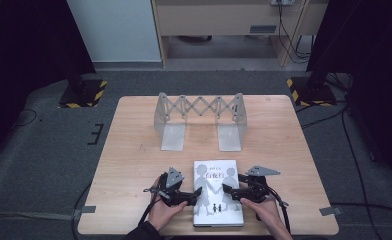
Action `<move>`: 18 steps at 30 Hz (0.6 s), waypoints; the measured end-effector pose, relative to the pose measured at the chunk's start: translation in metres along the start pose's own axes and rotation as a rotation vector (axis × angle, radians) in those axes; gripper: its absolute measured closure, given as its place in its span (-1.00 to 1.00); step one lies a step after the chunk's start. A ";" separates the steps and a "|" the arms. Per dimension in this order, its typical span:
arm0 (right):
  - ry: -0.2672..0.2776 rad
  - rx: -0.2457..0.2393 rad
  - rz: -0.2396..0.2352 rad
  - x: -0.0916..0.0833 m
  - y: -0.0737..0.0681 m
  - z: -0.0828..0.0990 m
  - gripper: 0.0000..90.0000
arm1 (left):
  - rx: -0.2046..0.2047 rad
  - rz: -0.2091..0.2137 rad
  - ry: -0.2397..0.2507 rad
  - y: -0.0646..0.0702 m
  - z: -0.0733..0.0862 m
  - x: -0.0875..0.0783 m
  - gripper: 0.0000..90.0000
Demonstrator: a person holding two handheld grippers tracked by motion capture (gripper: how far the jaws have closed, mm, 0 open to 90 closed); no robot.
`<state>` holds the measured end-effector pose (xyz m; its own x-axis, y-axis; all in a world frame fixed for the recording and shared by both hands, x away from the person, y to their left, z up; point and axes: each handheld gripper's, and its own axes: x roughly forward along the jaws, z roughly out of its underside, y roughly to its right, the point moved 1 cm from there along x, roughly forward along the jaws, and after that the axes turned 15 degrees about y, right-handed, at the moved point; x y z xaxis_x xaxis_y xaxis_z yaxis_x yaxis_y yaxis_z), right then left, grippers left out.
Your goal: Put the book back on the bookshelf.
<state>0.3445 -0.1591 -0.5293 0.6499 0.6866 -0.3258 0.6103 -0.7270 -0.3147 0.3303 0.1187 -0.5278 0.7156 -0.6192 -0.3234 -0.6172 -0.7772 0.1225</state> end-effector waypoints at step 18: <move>0.101 -0.016 -0.026 0.000 -0.006 -0.015 -0.55 | -0.012 0.010 0.012 -0.002 0.000 -0.001 -0.98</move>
<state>0.3471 -0.1548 -0.5140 0.6755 0.7019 -0.2260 0.6344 -0.7094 -0.3071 0.3307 0.1214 -0.5276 0.7134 -0.6282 -0.3105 -0.6203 -0.7723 0.1372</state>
